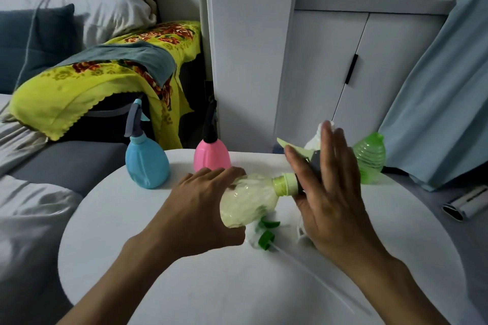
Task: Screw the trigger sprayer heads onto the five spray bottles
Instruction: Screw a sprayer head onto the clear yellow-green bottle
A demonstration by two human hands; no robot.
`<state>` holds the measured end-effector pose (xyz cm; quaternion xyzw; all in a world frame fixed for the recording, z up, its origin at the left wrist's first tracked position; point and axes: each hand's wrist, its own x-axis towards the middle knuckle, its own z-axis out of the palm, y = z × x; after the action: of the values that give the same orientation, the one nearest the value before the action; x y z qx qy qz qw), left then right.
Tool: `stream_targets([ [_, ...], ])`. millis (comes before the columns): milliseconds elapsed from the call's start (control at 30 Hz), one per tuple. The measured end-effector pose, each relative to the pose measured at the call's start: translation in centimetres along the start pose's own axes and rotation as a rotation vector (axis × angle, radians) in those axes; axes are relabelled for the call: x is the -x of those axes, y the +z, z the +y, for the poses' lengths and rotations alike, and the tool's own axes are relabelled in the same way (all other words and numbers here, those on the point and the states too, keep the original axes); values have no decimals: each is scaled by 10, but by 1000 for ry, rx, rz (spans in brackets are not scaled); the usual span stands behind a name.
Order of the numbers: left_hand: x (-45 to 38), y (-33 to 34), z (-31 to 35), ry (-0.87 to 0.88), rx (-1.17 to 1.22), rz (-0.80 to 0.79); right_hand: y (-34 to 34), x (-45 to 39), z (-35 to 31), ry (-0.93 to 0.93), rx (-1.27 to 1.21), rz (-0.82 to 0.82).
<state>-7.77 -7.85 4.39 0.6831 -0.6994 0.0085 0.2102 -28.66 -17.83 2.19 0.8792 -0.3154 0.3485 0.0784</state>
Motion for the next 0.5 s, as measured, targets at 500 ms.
stream_targets([
  [500,10,-16,-23,98,-49,-153,-16,-1,2,-72,-668,-339],
])
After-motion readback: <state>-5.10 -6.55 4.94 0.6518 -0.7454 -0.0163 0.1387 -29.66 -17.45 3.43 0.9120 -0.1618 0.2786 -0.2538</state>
